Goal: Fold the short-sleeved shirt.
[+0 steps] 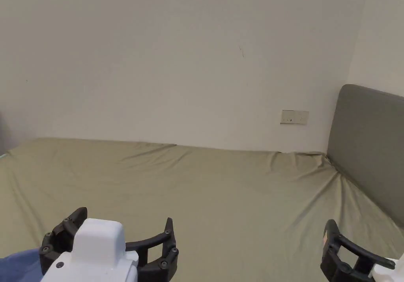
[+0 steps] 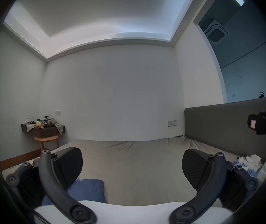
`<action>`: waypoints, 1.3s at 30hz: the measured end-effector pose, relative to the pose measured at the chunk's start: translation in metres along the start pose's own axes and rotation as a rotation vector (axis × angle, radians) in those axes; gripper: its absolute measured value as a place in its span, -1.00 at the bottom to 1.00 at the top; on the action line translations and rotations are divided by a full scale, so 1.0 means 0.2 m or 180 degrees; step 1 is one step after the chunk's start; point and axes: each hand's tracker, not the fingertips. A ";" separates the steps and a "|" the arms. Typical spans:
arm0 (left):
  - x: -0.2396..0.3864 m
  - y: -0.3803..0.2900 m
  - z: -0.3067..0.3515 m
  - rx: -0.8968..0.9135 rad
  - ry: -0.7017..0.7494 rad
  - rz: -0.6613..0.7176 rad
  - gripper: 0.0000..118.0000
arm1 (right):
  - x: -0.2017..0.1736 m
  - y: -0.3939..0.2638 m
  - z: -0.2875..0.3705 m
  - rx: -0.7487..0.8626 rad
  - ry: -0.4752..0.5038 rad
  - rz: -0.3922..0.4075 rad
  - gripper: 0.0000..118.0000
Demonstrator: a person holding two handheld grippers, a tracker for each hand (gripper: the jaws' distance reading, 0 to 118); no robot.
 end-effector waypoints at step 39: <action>-0.09 -0.04 -0.06 0.0036 0.0183 -0.0041 1.00 | -0.14 -0.10 -0.08 -0.0199 0.0358 0.0380 1.00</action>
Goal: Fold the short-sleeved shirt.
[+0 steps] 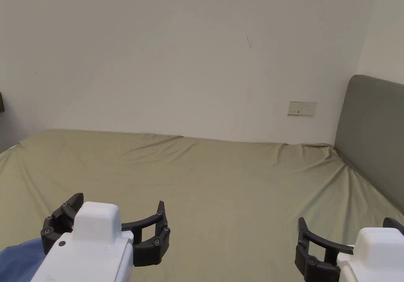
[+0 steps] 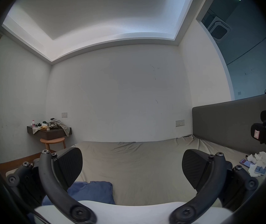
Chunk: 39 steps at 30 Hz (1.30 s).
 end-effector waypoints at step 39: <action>0.04 0.03 0.00 -0.0044 -0.0127 0.0125 1.00 | -0.02 0.03 0.01 0.0070 0.0116 -0.0209 1.00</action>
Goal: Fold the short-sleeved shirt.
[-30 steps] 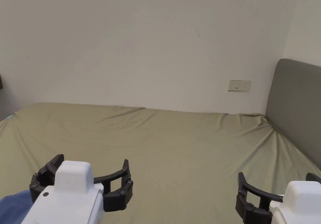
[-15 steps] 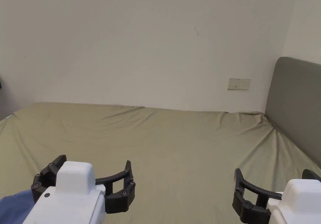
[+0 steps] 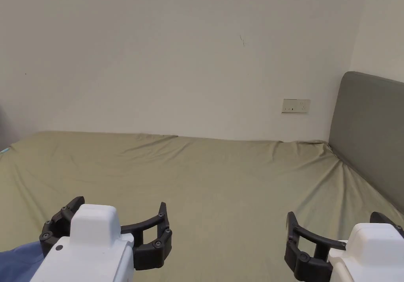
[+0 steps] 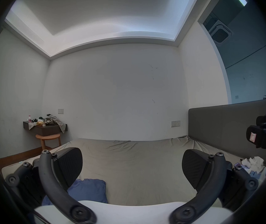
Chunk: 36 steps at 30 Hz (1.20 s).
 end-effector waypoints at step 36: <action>-0.01 0.01 0.02 -0.0022 -0.0016 0.0000 0.88 | -0.02 0.01 0.02 -0.0004 0.0062 0.0066 1.00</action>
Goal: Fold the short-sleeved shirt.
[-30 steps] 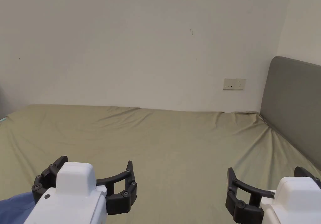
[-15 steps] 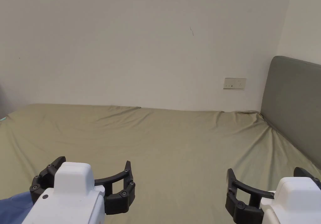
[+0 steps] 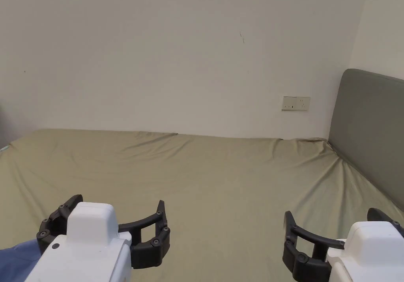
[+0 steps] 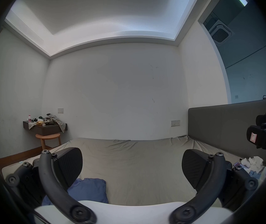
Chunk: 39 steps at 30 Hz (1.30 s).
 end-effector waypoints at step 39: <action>-1.46 -0.64 -0.13 -0.2380 0.1557 0.1090 1.00 | -1.07 -0.12 -0.42 -0.0570 0.1520 0.0026 -0.99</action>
